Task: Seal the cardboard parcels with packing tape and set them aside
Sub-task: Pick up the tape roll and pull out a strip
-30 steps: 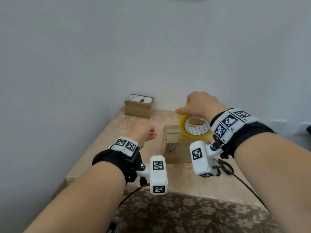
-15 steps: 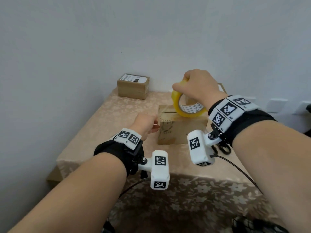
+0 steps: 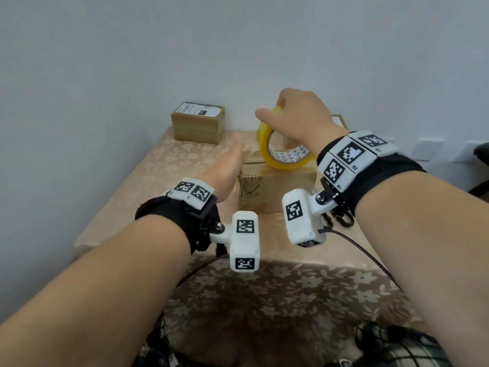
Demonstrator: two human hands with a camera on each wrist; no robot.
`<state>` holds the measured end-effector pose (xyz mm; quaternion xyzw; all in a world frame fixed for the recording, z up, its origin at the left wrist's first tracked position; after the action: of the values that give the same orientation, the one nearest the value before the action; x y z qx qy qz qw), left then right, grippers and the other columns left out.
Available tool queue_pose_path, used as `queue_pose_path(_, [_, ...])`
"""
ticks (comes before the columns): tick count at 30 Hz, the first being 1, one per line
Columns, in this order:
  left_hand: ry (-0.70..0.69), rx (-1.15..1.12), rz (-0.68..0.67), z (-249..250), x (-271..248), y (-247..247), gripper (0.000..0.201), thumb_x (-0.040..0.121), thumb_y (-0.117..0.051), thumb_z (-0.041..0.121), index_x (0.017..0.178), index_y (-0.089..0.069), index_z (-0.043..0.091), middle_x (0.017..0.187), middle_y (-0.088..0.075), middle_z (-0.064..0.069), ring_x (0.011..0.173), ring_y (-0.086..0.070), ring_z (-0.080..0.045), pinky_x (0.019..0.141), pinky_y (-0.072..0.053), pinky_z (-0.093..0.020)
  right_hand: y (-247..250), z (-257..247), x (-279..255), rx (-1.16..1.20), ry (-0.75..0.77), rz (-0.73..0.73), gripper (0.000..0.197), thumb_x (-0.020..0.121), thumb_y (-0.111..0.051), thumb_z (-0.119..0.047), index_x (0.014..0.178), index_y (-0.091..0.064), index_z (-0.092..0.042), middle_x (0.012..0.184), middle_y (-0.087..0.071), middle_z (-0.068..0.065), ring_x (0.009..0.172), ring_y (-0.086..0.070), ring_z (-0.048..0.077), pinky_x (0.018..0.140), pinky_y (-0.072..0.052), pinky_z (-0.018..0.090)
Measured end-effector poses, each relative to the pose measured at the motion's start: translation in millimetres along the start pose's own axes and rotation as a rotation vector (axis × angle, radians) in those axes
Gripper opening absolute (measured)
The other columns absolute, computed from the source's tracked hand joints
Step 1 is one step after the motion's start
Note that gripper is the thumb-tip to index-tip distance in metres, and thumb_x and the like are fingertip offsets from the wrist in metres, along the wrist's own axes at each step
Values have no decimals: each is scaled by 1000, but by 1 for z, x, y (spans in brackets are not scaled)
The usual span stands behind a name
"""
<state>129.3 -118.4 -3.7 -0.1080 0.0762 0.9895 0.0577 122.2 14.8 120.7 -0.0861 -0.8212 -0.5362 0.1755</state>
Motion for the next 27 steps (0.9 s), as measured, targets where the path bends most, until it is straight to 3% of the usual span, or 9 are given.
queue_pose_path(2, [-10,-13,-80,-14,19,-7,115,58,-20,98,148,-28,27,153,-31,-1,140,-29,-15,117,-18,-42,4,6,-1,109,-21,11,30,91,-46,-40,97,-51,-11,93,-55,3,88,-50,23,70,-35,31])
queue_pose_path(4, [-9,52,-84,-10,3,-4,104,70,-14,91,149,-27,25,154,-30,2,141,-27,-12,119,-12,-37,5,15,-2,183,-44,21,28,92,-48,-38,99,-52,-11,94,-53,3,88,-48,22,70,-33,30])
queue_pose_path(7, [-199,249,-70,7,-8,-4,84,87,-11,75,153,-5,24,159,-4,7,146,-5,-10,115,2,-30,-1,26,-3,282,-94,2,41,88,-55,-52,104,-54,-14,97,-52,1,89,-48,19,73,-33,29])
queue_pose_path(10, [-432,564,-144,22,-4,-15,99,71,-47,79,148,-20,22,153,-27,-4,141,-25,-19,115,-24,-42,-5,33,-2,345,-143,8,49,83,-59,-57,107,-55,-14,98,-51,-1,91,-47,19,75,-33,29])
queue_pose_path(13, [-406,818,-108,14,20,-9,112,54,-59,87,140,-33,20,138,-43,-3,127,-42,-20,105,-39,-43,-6,24,1,308,-138,-6,38,83,-60,-50,88,-52,-13,80,-48,-2,80,-47,19,63,-34,30])
queue_pose_path(16, [-386,962,-93,17,15,-9,105,69,-66,68,144,-24,7,142,-35,-12,130,-37,-27,107,-35,-41,3,6,7,91,-65,-39,36,81,-58,-48,71,-43,-16,69,-43,-3,71,-44,19,52,-29,28])
queue_pose_path(19, [-377,1052,-81,21,9,-10,100,80,-61,57,147,-13,1,147,-26,-16,134,-29,-28,109,-28,-37,16,7,10,-155,-23,-76,38,79,-59,-49,70,-46,-15,69,-48,-1,68,-47,20,55,-31,29])
queue_pose_path(22, [-354,1139,-109,22,4,-14,96,84,-56,56,147,-10,0,150,-20,-18,137,-24,-30,112,-25,-38,20,26,5,-450,8,-66,40,79,-61,-49,74,-51,-11,72,-53,2,72,-51,24,68,-35,34])
queue_pose_path(27, [-353,1265,-144,26,2,-17,102,82,-50,65,148,-8,0,153,-17,-17,140,-21,-30,113,-23,-40,18,36,1,-374,23,-12,50,79,-64,-55,108,-56,-15,103,-55,7,98,-53,29,82,-40,40])
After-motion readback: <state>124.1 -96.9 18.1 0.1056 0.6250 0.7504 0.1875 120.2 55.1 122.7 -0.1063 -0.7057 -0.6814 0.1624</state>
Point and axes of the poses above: each hand's wrist, its own x-axis towards the middle knuckle, its own y-axis out of the back of the hand, z = x × y, the point moved 7 cm from there along x, towards the middle knuckle
